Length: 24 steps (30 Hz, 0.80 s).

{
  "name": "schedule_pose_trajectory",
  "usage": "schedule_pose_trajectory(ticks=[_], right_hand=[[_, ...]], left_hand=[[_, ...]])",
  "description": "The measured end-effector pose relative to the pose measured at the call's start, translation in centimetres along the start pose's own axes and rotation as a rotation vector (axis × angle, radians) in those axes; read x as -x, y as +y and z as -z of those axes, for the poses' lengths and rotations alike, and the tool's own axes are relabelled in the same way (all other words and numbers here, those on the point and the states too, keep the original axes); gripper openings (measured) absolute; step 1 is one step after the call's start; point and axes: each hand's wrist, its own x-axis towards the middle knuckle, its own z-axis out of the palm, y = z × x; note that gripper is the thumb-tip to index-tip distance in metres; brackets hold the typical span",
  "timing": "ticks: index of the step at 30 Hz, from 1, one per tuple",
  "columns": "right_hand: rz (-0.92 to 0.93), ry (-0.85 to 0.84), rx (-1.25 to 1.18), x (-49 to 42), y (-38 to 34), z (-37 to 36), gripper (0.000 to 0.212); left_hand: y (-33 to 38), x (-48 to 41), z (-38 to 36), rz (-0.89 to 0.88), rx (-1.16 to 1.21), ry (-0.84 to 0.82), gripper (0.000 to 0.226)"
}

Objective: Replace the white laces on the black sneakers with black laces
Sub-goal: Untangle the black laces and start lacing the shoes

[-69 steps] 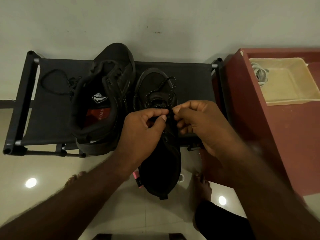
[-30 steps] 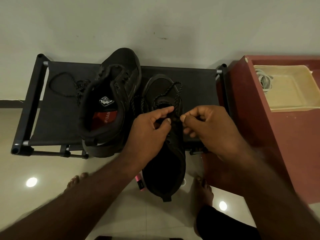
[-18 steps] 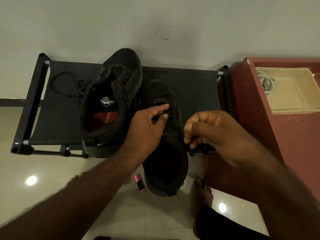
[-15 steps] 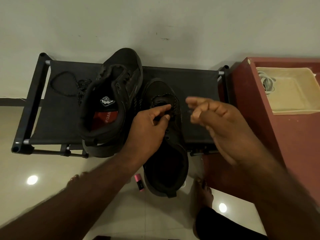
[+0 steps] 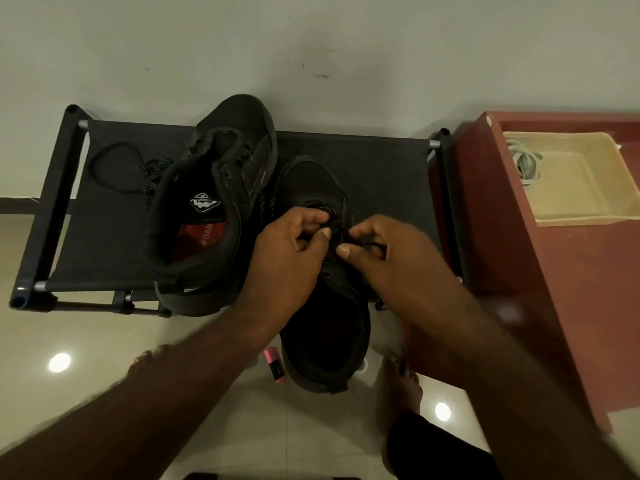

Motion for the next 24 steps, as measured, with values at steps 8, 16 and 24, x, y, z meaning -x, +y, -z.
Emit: schedule_pose_trajectory(ticks=[8,16,24], right_hand=[[0.148,0.112,-0.001,-0.1,0.3,0.1,0.016],[0.022,0.245,-1.138,-0.7,-0.9,0.0,0.026],[0.086,0.303,-1.241,-0.5,-1.5,0.2,0.026]], left_hand=[[0.3,0.0,0.0,0.015,0.055,-0.011,0.05],[0.7,1.3,-0.5,-0.091,-0.053,-0.046,0.051],[1.3,1.1,-0.3,-0.062,-0.073,-0.003,0.042]])
